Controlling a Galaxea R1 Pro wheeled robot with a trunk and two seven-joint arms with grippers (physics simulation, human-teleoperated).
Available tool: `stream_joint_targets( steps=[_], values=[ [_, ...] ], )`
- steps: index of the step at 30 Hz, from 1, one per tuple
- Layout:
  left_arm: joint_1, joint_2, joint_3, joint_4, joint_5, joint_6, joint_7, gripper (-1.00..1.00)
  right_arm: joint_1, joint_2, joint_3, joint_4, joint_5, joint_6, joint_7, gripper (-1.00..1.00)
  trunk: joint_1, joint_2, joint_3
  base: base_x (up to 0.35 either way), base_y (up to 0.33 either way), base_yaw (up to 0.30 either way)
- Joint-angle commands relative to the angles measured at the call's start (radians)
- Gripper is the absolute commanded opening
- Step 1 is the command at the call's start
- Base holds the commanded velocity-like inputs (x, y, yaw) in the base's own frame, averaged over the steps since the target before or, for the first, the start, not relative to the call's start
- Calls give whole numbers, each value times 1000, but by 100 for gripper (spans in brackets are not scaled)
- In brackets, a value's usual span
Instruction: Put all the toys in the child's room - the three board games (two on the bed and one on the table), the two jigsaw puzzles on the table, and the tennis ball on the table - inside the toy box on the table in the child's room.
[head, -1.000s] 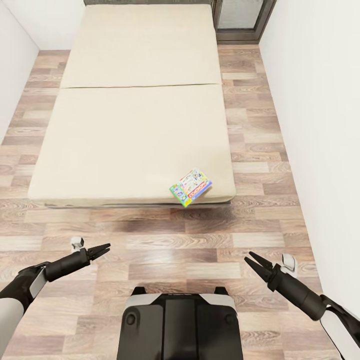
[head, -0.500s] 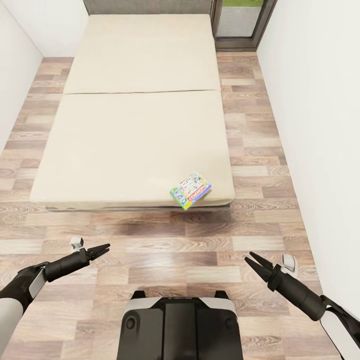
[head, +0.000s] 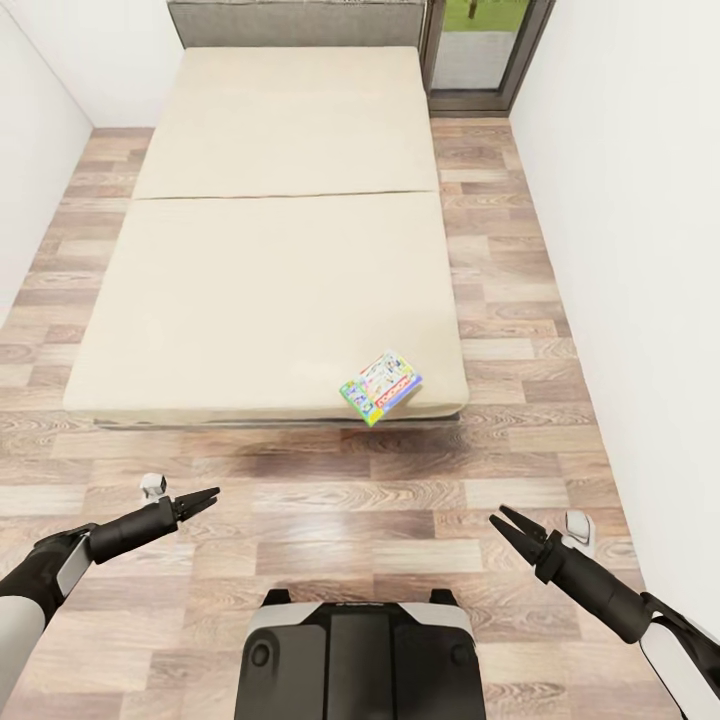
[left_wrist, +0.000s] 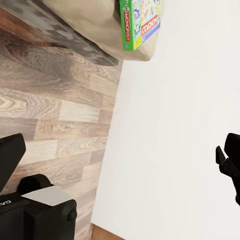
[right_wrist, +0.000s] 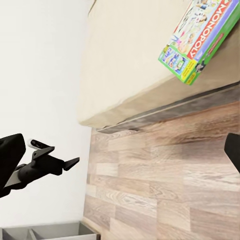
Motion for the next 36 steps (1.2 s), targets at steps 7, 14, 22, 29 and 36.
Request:
stream_joint_targets(
  steps=[7, 14, 22, 29, 36],
  values=[
    [0, 5, 0, 0, -1, 10, 3, 100, 0, -1, -2, 1, -9, 10, 1, 100, 1, -1, 11, 0, 0, 0],
    [3, 16, -8, 1, -3, 10, 31, 100, 0, -2, -3, 3, -10, 7, 1, 100, 1, -1, 22, 0, 0, 0],
    [8, 28, -11, 4, -35, 11, 97, 100, 0, -1, -3, 22, -11, -2, 1, 100, 1, -1, 36, 0, 0, 0],
    [9, 29, -11, 5, -43, 10, 108, 100, 0, 0, -5, 46, -11, -4, 1, 100, 1, -1, 47, 0, 0, 0],
    [9, 30, -11, 4, -44, 9, 113, 100, 0, 1, -6, 51, -10, -6, 0, 100, 1, -1, 59, 0, 0, 0]
  ],
)
